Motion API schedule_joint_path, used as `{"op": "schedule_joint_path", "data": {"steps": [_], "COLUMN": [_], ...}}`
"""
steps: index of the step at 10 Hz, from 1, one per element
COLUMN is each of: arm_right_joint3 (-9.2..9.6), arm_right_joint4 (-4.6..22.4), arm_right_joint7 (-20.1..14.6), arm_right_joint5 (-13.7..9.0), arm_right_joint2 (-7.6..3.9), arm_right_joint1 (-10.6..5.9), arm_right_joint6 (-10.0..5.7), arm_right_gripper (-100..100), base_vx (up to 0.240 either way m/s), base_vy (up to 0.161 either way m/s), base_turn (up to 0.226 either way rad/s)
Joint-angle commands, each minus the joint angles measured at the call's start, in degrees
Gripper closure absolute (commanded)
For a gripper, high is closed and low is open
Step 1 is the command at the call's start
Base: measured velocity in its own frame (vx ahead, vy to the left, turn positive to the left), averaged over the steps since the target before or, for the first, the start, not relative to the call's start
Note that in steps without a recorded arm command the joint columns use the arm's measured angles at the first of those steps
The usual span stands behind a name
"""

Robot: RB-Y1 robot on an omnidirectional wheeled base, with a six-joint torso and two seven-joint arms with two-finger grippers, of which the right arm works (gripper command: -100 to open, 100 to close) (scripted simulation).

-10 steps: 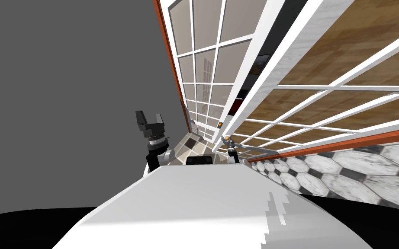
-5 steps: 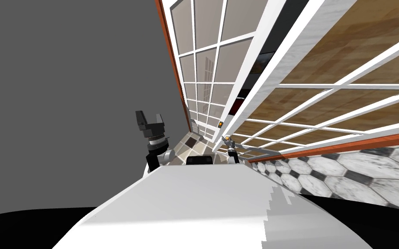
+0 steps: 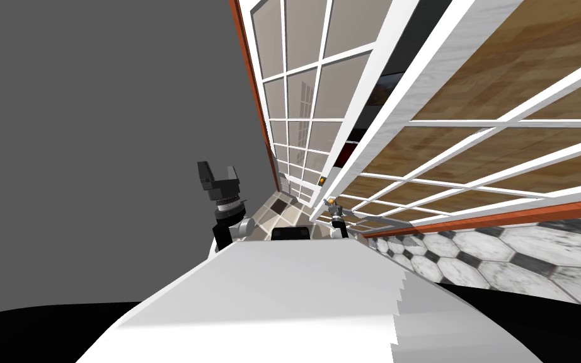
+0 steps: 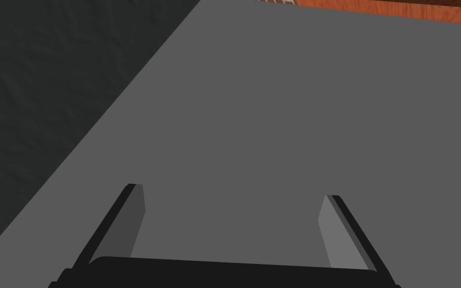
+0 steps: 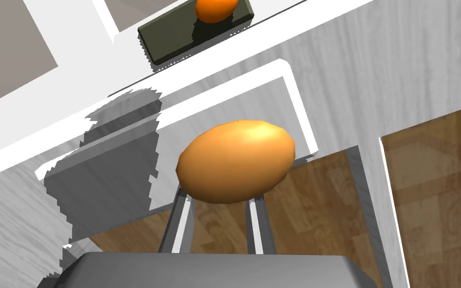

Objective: Pull the door open

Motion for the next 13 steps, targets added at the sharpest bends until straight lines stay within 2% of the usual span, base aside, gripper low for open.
{"op": "schedule_joint_path", "data": {"steps": [1,2,3,7,11,13], "arm_right_joint3": [0.40,0.40,0.65,1.36,1.36,1.83], "arm_right_joint4": [-0.6,-0.6,-0.7,-1.1,-1.1,-1.3], "arm_right_joint7": [-2.9,-3.1,-5.5,-11.2,-12.1,-16.2], "arm_right_joint5": [-0.7,-0.7,-1.4,-3.4,-3.4,-4.7], "arm_right_joint2": [-0.03,-0.03,-0.05,-0.08,-0.08,-0.11], "arm_right_joint1": [-0.37,-0.37,-0.35,-0.32,-0.32,-0.30], "arm_right_joint6": [-0.64,-0.64,-0.57,-0.37,-0.37,-0.23], "arm_right_gripper": [100,100,100,100,100,100], "base_vx": [-0.028,-0.023,-0.028,-0.039,-0.011,-0.029], "base_vy": [-0.013,-0.012,-0.011,-0.016,0.000,-0.012], "base_turn": [0.053,0.047,0.049,0.065,0.005,0.067]}}
